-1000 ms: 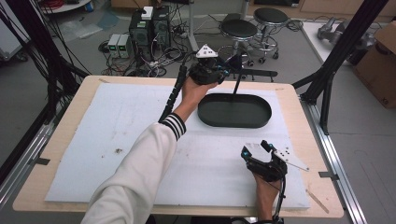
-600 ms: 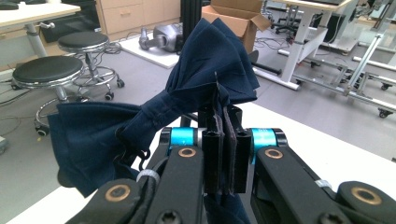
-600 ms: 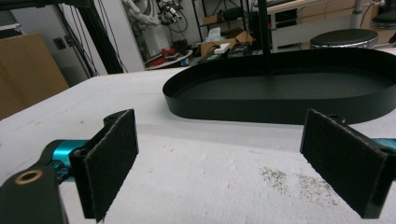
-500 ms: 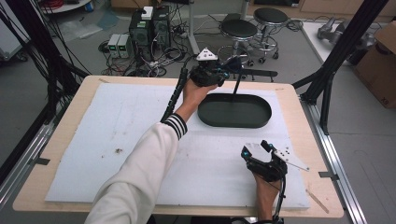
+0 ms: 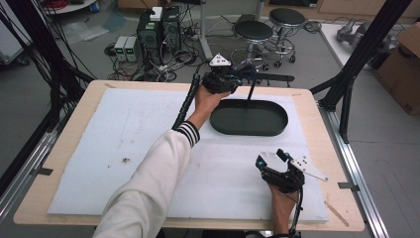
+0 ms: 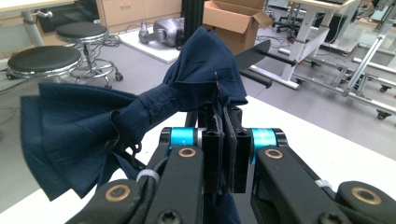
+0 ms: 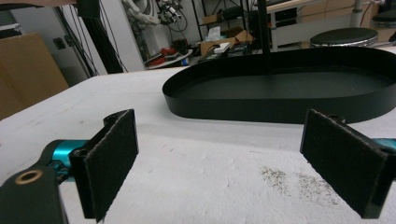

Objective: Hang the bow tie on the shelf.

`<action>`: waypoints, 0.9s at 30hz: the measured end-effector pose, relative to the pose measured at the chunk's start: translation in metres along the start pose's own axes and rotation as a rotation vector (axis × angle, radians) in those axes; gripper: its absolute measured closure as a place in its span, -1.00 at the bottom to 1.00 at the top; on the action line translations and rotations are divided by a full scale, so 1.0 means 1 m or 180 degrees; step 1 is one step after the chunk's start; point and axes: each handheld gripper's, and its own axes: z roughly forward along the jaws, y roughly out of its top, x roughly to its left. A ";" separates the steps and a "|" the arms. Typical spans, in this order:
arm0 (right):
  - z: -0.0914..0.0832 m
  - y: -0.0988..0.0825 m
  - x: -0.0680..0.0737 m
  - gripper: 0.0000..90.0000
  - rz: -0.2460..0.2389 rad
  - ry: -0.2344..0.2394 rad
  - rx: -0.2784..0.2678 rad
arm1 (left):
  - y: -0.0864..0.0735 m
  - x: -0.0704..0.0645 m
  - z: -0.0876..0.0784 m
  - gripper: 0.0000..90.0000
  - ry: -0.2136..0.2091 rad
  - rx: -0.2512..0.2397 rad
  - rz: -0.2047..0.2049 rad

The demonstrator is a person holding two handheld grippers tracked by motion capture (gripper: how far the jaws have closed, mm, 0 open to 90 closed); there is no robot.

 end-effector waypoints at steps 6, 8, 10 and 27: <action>0.000 0.000 -0.001 -0.77 0.0005 0.0003 -0.0004 | 0.003 0.008 -0.007 0.93 0.0046 -0.0003 0.0014; 0.000 0.000 -0.001 -0.77 0.0004 0.0010 0.0002 | 0.002 0.010 -0.006 0.93 0.0043 0.0003 -0.0042; 0.000 0.000 0.000 -0.77 0.0000 0.0003 0.0004 | 0.000 0.008 -0.004 0.93 0.0030 0.0030 -0.0019; 0.000 0.000 -0.001 -0.77 0.0005 0.0011 0.0003 | -0.011 -0.001 0.006 0.93 -0.0013 0.0106 0.0028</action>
